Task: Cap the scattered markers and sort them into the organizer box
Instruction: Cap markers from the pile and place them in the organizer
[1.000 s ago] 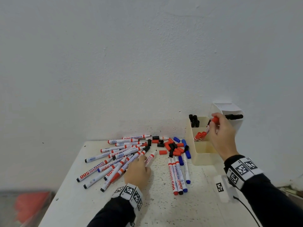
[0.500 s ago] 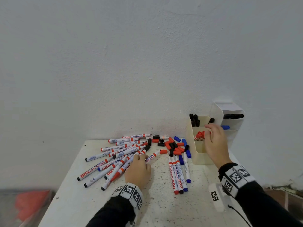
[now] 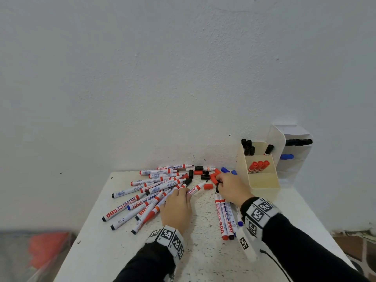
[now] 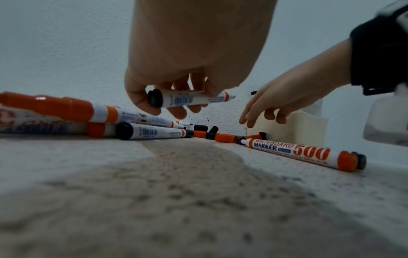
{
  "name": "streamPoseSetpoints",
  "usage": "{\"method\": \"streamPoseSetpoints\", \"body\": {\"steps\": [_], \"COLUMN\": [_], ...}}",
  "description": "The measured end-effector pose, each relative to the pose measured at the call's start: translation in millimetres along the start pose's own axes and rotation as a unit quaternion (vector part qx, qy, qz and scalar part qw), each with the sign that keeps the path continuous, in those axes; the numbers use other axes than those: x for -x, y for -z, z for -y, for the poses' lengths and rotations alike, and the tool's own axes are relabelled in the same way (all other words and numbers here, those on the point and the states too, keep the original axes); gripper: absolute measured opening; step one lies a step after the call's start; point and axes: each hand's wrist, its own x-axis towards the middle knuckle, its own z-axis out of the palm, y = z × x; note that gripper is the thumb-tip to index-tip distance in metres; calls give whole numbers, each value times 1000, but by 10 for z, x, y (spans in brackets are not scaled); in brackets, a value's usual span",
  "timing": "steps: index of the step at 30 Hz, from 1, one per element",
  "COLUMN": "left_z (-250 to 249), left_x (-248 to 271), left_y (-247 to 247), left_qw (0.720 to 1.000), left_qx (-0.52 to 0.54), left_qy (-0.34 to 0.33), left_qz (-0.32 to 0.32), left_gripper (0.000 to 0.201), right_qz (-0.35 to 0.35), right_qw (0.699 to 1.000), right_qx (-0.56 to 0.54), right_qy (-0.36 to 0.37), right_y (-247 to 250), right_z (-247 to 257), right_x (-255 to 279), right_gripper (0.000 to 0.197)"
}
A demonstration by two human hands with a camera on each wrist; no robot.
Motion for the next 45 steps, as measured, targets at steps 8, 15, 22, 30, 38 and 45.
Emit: {"method": "streamPoseSetpoints", "body": {"steps": [8,15,22,30,38,45], "left_z": [-9,-40,-20,-74,-30,-163], "left_x": [6,34,13,51,83,225], "left_y": [-36,-32,-52,-19,54,204], "left_qw": [1000,1000,1000,999,998,992], "left_qx": [21,12,20,2,23,-29], "left_qy": [2,-1,1,-37,-55,-116], "left_qz": [9,17,16,-3,-38,-28], "left_gripper": [34,34,34,36,36,42], "right_qz": [35,-30,-79,-45,-4,-3], "right_qw": [988,1000,974,961,963,955], "right_qx": [136,-9,-206,-269,-259,-295], "right_qy": [-61,0,58,51,74,-18], "right_y": [-176,-133,-10,48,68,-45], "right_z": [-21,32,177,212,207,217], "right_x": [-89,-59,61,140,205,219], "right_gripper": [44,15,18,18,15,46]}}
